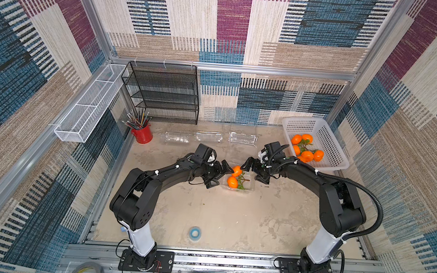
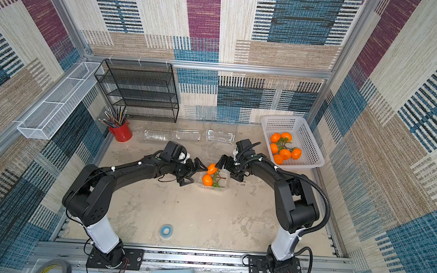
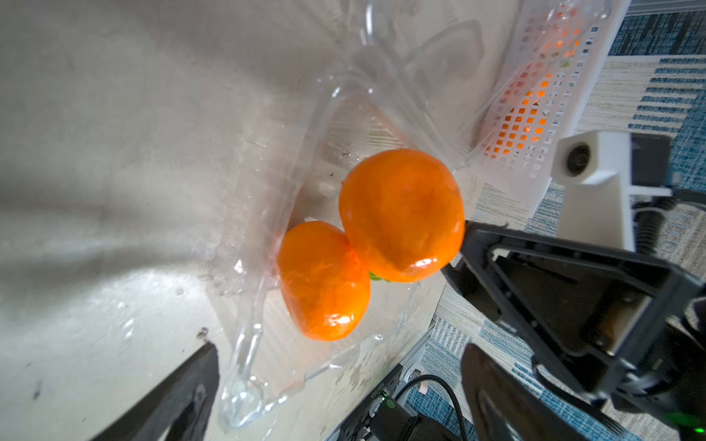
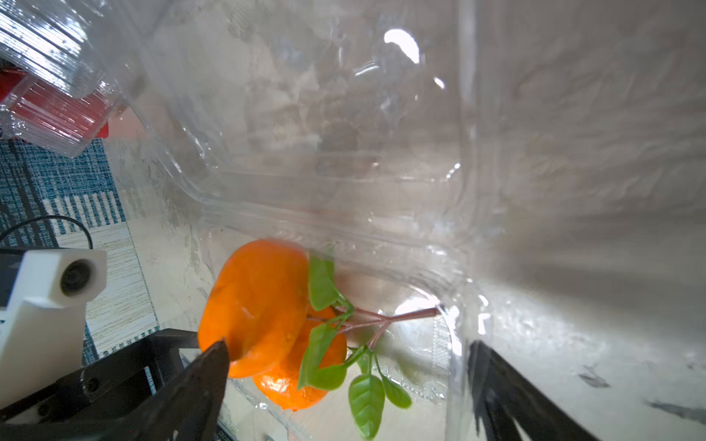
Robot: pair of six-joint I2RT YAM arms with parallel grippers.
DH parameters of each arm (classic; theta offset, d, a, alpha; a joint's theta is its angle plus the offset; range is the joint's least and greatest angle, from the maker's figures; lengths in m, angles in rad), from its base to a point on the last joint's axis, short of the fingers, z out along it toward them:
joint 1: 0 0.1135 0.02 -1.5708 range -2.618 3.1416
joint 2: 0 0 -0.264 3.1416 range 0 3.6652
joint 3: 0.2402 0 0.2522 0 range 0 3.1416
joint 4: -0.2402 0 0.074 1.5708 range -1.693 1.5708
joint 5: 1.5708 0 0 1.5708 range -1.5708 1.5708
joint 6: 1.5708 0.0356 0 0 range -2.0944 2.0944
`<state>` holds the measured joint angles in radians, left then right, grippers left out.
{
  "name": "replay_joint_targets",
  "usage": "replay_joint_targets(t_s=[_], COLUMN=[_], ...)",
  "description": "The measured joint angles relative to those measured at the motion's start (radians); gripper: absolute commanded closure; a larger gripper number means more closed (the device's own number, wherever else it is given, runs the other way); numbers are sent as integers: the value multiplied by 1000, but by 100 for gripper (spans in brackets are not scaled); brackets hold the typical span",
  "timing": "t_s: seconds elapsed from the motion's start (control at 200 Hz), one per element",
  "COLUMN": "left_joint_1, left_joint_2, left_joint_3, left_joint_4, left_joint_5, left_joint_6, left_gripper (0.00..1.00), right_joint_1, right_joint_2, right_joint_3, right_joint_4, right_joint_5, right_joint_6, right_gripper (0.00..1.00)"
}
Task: Take oranges out of containers
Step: Pick up the orange from the packing box.
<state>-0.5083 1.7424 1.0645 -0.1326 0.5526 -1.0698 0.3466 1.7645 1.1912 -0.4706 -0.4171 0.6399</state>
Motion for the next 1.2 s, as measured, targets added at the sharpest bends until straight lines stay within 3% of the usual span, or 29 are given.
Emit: replay_joint_targets(t_s=[0.23,0.581,1.007,1.202], left_joint_1=[-35,-21,36,43], left_joint_2=[-9,-70,-185,-216], left_joint_3=[-18,-73,-103,-148], left_joint_4=[58,81,13,13], left_joint_5=[5,31,3,0], left_joint_6=[-38,-52,-25,-26], left_gripper=[0,1,1,1], right_joint_1=[-4,90,157,182], right_joint_2=[-42,13,177,211], right_joint_3=[103,174,309,322], right_joint_4=[-117,-158,-227,-252], right_joint_5=[114,141,231,246], right_joint_6=[-82,-95,-103,-106], right_gripper=[2,0,18,21])
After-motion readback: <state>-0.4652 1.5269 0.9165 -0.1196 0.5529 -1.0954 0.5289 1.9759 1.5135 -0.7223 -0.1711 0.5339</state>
